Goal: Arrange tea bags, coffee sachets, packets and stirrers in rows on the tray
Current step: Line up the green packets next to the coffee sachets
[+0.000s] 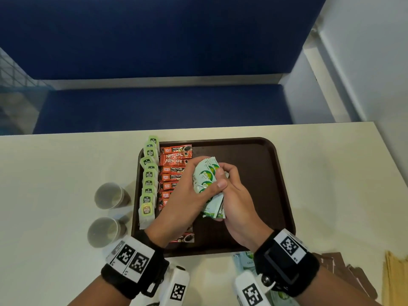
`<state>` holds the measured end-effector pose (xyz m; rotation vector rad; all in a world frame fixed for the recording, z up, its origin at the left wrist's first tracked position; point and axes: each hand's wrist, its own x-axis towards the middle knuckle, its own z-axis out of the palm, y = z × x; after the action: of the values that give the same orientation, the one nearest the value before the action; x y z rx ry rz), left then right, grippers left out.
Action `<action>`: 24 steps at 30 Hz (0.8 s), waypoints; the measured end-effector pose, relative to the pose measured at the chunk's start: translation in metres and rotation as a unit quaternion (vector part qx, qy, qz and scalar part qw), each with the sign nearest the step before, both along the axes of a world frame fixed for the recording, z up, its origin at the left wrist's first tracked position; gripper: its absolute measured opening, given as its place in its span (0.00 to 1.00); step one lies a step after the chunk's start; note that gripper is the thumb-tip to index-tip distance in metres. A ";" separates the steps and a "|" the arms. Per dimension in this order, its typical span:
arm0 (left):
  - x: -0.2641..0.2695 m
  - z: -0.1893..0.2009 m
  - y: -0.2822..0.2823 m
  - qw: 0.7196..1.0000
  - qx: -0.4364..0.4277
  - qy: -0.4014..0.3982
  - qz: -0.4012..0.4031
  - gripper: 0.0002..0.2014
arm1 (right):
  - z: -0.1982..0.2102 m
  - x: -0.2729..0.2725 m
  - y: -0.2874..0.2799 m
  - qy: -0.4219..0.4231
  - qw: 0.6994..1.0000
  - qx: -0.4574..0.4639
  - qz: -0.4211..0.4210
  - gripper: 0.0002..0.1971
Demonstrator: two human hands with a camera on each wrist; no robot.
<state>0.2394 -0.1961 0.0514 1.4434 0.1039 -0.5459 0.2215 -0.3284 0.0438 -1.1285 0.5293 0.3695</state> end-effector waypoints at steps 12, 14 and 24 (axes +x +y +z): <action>0.000 -0.011 0.025 0.995 -0.004 0.045 0.087 0.18 | 0.003 0.023 -0.026 -0.059 0.977 -0.160 0.126 0.04; -0.001 -0.012 0.027 0.995 0.012 0.039 0.089 0.18 | 0.004 0.024 -0.026 -0.065 0.973 -0.180 0.126 0.03; 0.003 -0.010 0.039 0.994 0.038 0.057 0.088 0.19 | 0.004 0.039 -0.035 -0.075 0.966 -0.210 0.133 0.04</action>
<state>0.2424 -0.1570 0.0419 1.4593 0.3434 -0.4835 0.2608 -0.3634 0.0478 -1.6329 0.3270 0.4101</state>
